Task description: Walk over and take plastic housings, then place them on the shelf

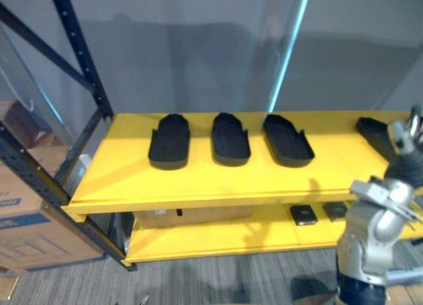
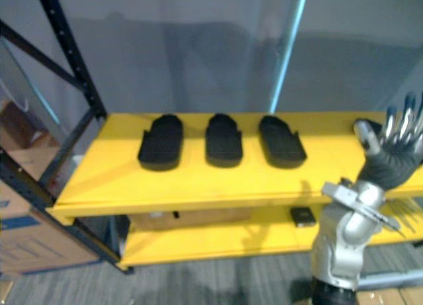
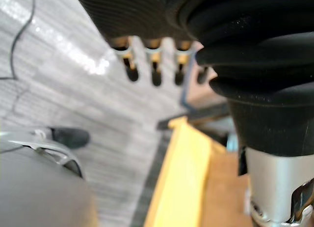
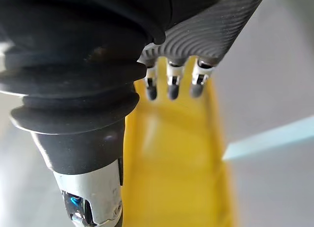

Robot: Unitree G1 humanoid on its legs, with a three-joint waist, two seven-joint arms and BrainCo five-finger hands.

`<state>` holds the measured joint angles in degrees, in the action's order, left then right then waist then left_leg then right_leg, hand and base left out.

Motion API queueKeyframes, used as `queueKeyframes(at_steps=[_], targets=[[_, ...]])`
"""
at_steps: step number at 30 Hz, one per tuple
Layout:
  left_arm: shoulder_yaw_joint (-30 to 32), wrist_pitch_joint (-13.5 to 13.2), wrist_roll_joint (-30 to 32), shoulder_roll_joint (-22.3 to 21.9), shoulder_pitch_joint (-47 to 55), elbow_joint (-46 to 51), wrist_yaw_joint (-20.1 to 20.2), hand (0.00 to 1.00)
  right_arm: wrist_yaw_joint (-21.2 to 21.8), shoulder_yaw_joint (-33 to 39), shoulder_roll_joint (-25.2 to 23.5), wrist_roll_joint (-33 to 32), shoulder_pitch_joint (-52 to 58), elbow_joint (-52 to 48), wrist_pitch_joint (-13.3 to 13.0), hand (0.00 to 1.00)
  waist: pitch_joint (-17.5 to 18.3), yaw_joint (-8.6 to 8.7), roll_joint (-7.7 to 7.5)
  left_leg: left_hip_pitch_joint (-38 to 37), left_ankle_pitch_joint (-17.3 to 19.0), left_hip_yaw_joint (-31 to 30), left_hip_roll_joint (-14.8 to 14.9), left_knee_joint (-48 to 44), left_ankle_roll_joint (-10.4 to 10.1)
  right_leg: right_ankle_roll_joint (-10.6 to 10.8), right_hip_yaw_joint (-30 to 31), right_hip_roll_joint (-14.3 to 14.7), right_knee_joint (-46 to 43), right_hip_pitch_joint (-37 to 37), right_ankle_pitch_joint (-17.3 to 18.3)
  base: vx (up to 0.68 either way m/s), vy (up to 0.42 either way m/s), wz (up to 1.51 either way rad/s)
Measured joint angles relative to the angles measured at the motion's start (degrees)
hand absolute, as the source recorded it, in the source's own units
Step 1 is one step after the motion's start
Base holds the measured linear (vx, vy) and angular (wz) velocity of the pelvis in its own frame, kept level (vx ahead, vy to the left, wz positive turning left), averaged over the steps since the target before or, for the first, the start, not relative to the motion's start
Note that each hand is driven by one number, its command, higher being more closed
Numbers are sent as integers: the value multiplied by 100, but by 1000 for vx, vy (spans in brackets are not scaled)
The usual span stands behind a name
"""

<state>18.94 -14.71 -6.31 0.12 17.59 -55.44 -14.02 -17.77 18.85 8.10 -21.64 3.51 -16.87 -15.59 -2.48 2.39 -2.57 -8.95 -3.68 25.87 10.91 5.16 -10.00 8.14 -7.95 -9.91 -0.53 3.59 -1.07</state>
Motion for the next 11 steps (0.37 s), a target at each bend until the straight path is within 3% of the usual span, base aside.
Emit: queueKeyframes(at_steps=[2,7,11], targets=[[-2,105,-4,21,-17,-171,-4,0,12,17,-216,53,659,1151,186,0,66,41,27,-9,34,58,17,-1,-22,-21,22,22,19,-10,-16,29,-2,-11],[-10,429,-7,20,-76,-197,2,0,36,22,-599,444,1128,3802,543,0,98,51,119,-135,108,288,31,-3,-57,-19,174,52,33,30,-29,51,15,-19],[-165,726,-10,134,-205,-199,69,0,77,380,-594,427,1032,5663,626,0,85,15,123,-209,139,292,28,-3,-54,-18,169,53,110,104,-33,55,8,-3]])
